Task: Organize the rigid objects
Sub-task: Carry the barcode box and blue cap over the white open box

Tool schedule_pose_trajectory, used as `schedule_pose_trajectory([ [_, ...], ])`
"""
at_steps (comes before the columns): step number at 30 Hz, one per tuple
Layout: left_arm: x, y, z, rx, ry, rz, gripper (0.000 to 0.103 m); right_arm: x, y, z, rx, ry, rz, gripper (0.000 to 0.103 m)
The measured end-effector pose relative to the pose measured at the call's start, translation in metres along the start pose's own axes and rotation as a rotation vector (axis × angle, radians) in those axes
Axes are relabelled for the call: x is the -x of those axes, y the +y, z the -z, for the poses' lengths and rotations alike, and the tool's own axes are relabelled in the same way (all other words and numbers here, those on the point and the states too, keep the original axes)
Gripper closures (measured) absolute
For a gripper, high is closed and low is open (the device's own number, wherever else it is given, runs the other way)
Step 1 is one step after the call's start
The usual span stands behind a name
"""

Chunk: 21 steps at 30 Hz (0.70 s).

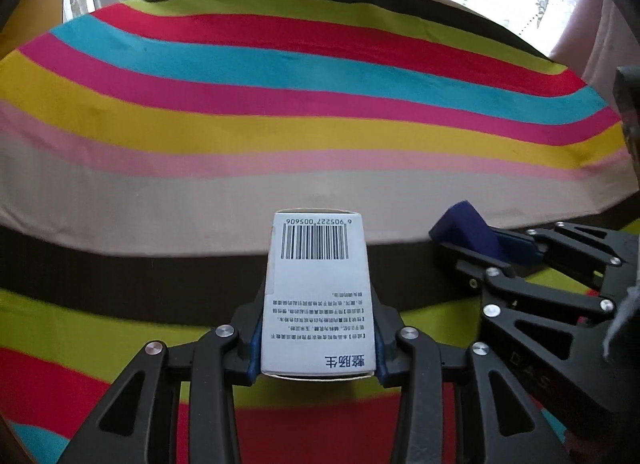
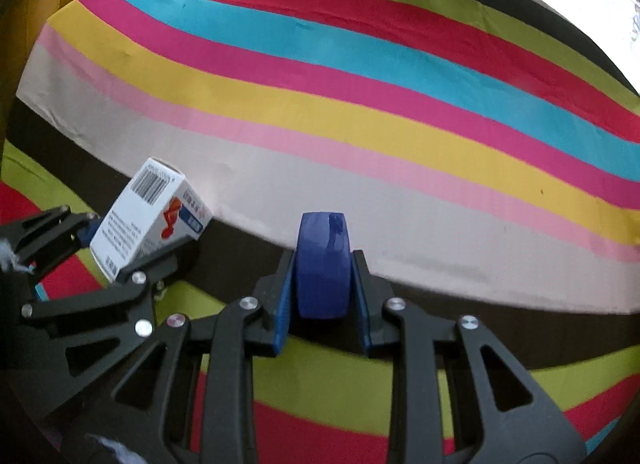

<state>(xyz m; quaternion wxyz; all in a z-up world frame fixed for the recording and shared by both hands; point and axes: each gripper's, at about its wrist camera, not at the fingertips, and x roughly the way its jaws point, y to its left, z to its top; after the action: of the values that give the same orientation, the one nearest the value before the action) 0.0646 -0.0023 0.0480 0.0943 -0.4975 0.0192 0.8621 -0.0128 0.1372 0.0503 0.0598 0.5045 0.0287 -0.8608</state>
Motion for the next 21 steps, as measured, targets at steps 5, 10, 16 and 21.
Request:
schedule_pose_trajectory([
  [5, 0.015, 0.001, 0.014, 0.0, 0.028, 0.033, 0.062, 0.011, 0.007, 0.014, -0.037, 0.011, -0.023, 0.072],
  [10, 0.021, 0.007, 0.023, 0.051, 0.053, 0.065, 0.062, 0.022, 0.015, 0.031, -0.071, 0.021, -0.052, 0.072],
  [16, 0.034, 0.008, 0.043, 0.027, 0.099, 0.065, 0.062, 0.028, 0.022, 0.043, -0.09, 0.054, -0.078, 0.073],
  [21, 0.042, 0.009, 0.049, -0.002, 0.16, 0.066, 0.062, 0.033, 0.03, 0.049, -0.074, 0.103, -0.083, 0.073],
])
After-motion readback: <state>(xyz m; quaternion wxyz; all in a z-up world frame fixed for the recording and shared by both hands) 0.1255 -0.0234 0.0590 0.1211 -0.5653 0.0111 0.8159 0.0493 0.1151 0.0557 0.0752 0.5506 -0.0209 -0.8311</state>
